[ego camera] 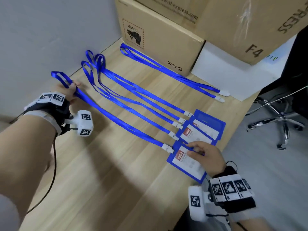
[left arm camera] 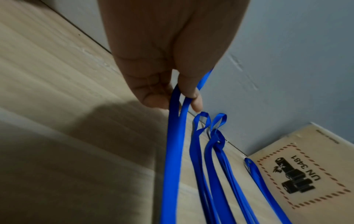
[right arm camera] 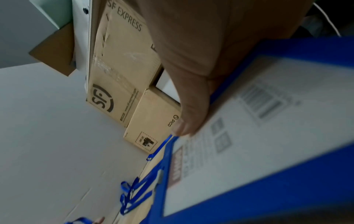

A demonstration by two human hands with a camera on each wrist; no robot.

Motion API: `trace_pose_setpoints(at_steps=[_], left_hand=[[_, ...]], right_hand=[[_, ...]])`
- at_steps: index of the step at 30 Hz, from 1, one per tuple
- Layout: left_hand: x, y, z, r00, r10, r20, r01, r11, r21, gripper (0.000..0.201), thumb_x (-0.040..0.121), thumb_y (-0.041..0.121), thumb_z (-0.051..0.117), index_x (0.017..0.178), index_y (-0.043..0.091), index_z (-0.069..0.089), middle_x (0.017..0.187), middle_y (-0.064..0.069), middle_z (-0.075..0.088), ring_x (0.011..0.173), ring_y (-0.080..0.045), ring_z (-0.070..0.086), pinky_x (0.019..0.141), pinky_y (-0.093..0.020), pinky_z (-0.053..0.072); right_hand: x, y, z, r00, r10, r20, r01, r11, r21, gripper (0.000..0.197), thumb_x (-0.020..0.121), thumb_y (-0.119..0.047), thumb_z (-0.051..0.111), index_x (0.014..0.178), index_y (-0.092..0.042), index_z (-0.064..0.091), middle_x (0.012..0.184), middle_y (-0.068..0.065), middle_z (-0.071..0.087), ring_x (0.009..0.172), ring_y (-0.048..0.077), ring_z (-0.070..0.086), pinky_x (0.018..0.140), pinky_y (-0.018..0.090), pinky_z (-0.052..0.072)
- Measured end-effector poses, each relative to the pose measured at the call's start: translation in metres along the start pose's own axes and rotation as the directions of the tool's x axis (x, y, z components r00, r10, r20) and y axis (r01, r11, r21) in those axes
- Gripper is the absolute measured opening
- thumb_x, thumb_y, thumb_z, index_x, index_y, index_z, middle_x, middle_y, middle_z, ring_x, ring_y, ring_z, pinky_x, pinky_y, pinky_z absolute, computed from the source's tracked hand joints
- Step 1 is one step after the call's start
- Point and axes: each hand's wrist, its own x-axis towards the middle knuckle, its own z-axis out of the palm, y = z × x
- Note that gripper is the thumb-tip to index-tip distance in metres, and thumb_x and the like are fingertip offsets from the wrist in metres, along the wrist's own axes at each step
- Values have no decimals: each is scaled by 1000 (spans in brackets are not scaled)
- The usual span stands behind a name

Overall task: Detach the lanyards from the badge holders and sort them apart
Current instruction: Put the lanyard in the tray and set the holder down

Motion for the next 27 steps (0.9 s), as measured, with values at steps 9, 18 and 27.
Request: trace_pose_setpoints(at_steps=[9,18,27], left_hand=[[45,-16,4,998,-62,-6,63,990,125,18,83,34,51,96,23,56,73,-2,68,75,-25,59,92,-46,49],[-2,-11,7,994,-91,-55,97,990,107,53,86,23,57,135,15,38,126,-2,57,112,-23,57,102,-33,40],[-161,-20,15,1000,16,-3,-17,935,-354,29,89,-2,47,113,14,52,80,6,56,62,0,56,48,-7,42]], right_hand=[[3,-17,23,990,40,-133,-83,937,-340,14,83,-32,63,92,-22,58,77,-9,51,83,15,51,77,27,42],[3,-17,30,986,11,-164,-77,913,-400,21,87,-27,58,104,-16,57,98,-4,46,97,16,52,88,30,44],[6,-65,56,972,-228,-51,199,921,-335,13,87,-17,57,99,-19,59,83,-10,41,71,2,45,69,20,40]])
